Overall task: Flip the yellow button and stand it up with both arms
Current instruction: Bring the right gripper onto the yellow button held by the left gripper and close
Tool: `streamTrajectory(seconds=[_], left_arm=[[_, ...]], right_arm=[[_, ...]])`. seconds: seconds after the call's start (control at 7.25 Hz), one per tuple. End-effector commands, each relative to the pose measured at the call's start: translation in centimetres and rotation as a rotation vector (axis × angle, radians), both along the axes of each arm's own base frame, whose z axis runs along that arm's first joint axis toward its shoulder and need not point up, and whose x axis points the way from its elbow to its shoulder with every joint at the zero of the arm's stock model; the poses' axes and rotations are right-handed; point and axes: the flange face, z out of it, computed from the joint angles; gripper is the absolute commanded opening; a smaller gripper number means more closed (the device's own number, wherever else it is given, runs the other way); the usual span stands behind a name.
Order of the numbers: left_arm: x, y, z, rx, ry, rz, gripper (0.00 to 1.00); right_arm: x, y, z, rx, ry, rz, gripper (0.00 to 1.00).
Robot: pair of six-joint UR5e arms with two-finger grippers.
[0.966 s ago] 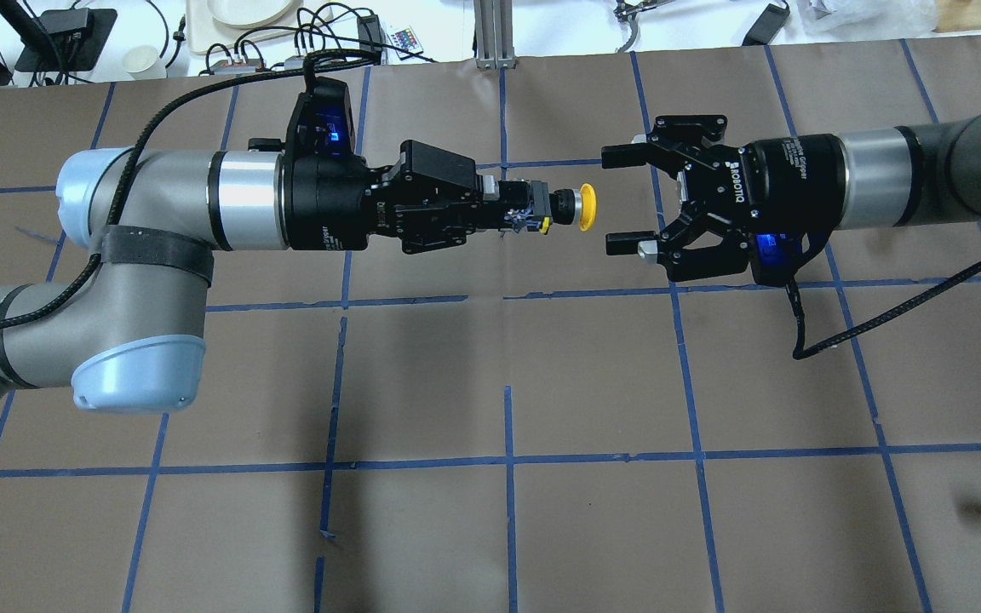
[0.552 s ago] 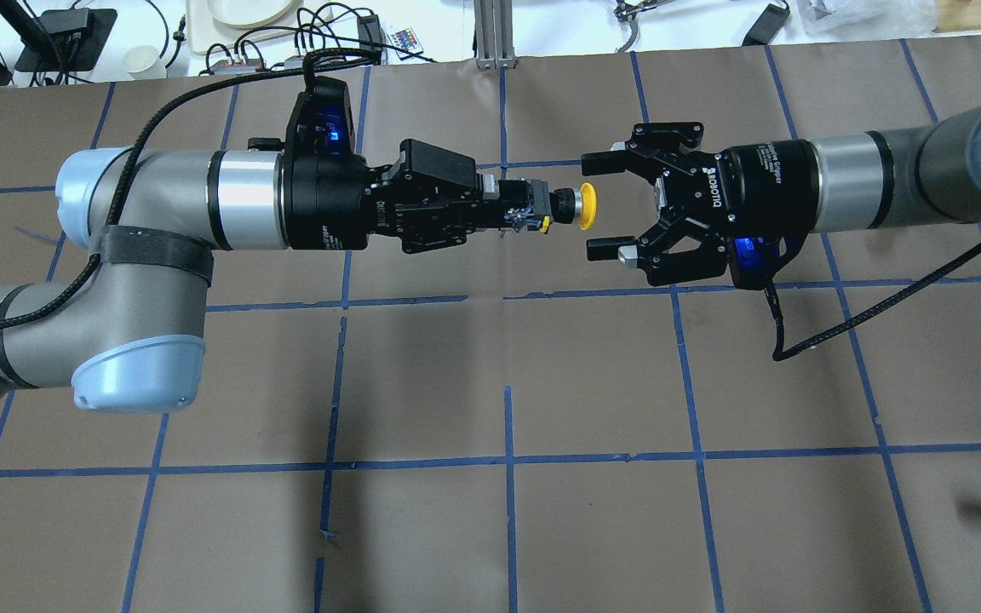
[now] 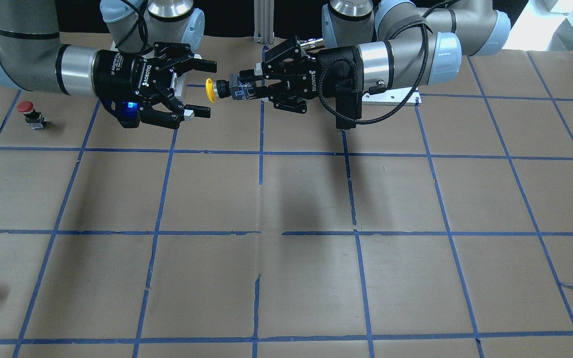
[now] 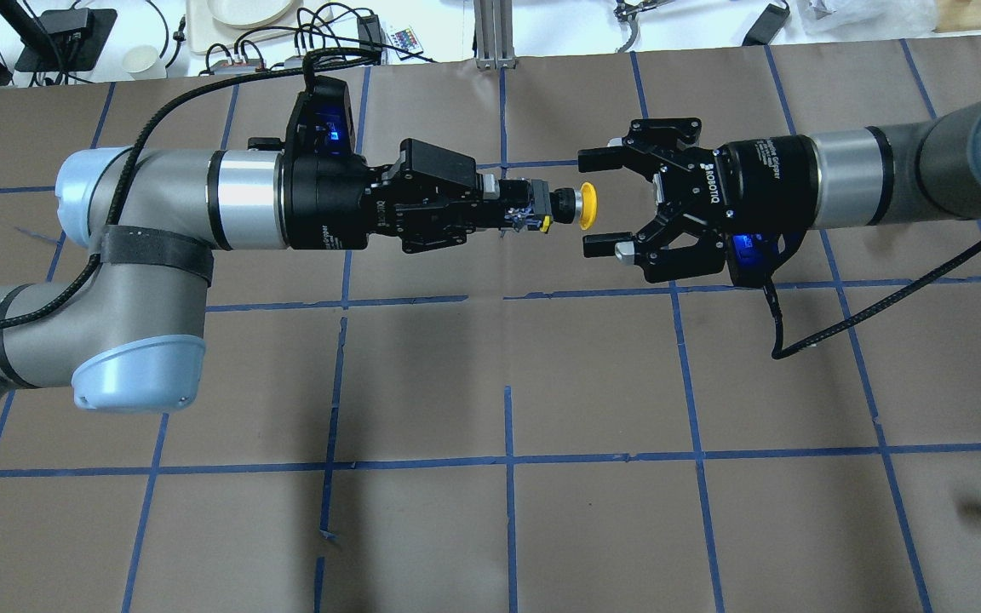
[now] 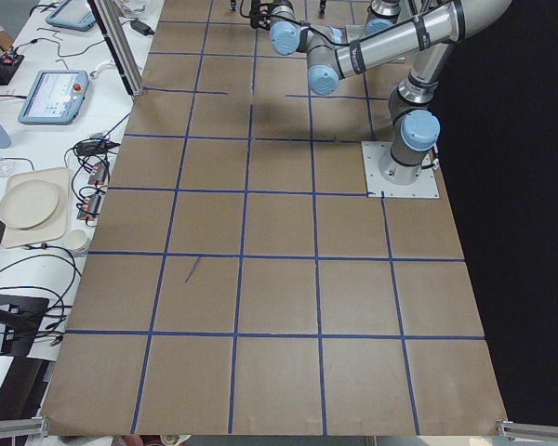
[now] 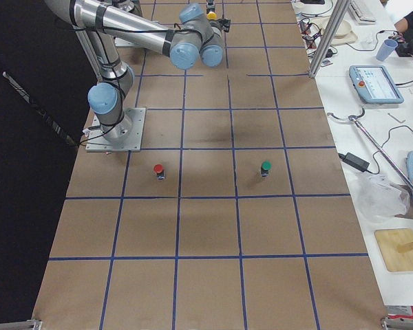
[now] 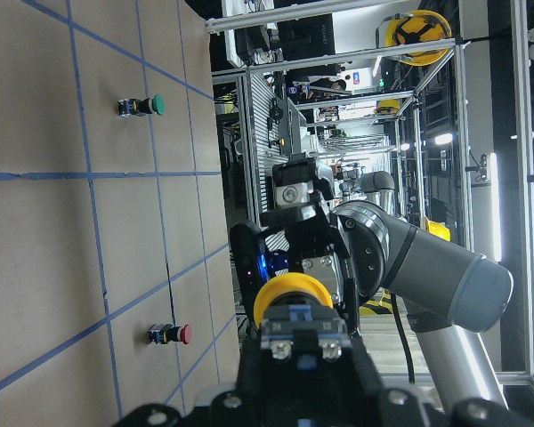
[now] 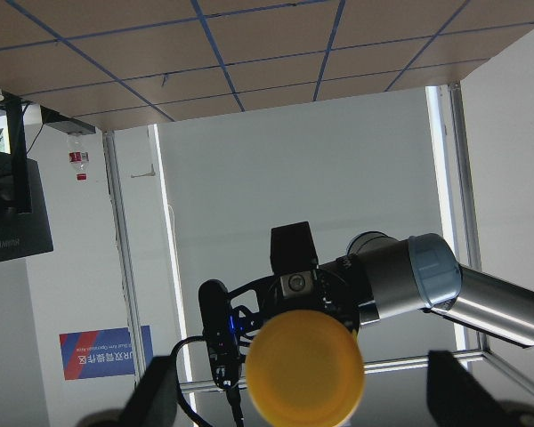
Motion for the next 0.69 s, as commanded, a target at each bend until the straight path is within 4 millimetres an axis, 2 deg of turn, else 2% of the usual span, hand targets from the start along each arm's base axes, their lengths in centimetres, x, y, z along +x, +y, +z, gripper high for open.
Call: streamTrajectory(seconds=[0.0, 0.14, 0.55], left_arm=[[0.0, 0.0, 0.01, -0.001, 0.0, 0.0, 0.01], [0.0, 0.0, 0.01, -0.001, 0.0, 0.0, 0.01], [0.0, 0.0, 0.03, 0.008, 0.002, 0.001, 0.01]], right_arm=[[0.61, 0.16, 0.02, 0.002, 0.0, 0.014, 0.99], [0.59, 0.09, 0.02, -0.001, 0.001, 0.015, 0.91], [0.16, -0.17, 0.16, 0.0, 0.0, 0.003, 0.25]])
